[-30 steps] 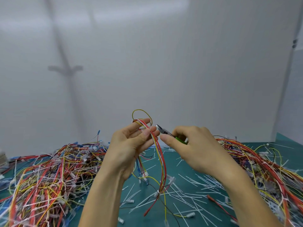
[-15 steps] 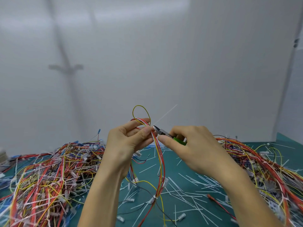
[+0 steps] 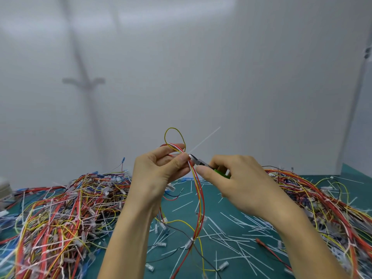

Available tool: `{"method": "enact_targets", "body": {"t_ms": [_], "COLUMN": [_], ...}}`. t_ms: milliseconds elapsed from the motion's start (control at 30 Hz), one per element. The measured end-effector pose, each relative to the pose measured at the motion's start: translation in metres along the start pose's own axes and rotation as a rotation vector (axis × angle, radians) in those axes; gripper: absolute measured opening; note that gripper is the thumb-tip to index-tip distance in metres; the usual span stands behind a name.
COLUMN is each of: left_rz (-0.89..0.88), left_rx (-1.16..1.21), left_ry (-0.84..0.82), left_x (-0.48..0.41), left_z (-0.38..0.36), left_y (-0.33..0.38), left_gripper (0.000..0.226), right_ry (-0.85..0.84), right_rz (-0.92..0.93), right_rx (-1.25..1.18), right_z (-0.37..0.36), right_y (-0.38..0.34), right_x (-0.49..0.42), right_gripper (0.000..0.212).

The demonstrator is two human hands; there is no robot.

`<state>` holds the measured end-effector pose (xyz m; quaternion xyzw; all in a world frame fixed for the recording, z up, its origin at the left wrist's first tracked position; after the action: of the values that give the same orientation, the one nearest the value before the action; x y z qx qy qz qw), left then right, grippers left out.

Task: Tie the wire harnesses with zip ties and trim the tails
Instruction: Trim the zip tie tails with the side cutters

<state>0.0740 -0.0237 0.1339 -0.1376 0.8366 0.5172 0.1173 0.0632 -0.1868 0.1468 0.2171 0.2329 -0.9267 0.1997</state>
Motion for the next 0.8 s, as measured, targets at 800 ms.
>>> {"method": "enact_targets", "body": {"t_ms": [800], "left_rz": [-0.007], "left_rx": [-0.085], "left_ry": [-0.055], "left_x": [-0.0006], "left_z": [0.0017], "left_y": [0.0012], "left_gripper": [0.04], "right_ry": [0.03], "right_rz": [0.026], "right_rx": [-0.023], "right_z": [-0.0027], "right_y": [-0.0051], "right_x": [-0.0002], "right_gripper": [0.064]}}
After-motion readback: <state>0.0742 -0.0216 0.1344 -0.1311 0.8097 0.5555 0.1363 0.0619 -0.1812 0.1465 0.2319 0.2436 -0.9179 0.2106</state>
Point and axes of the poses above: each hand's wrist, its own x-axis away from the middle knuckle, its own z-axis out of the back of the hand, y = z × x, the point moved 7 cm from there along -x, towards the middle knuckle, and after that the axes turned 10 degrees about x, right-handed, at the moved point
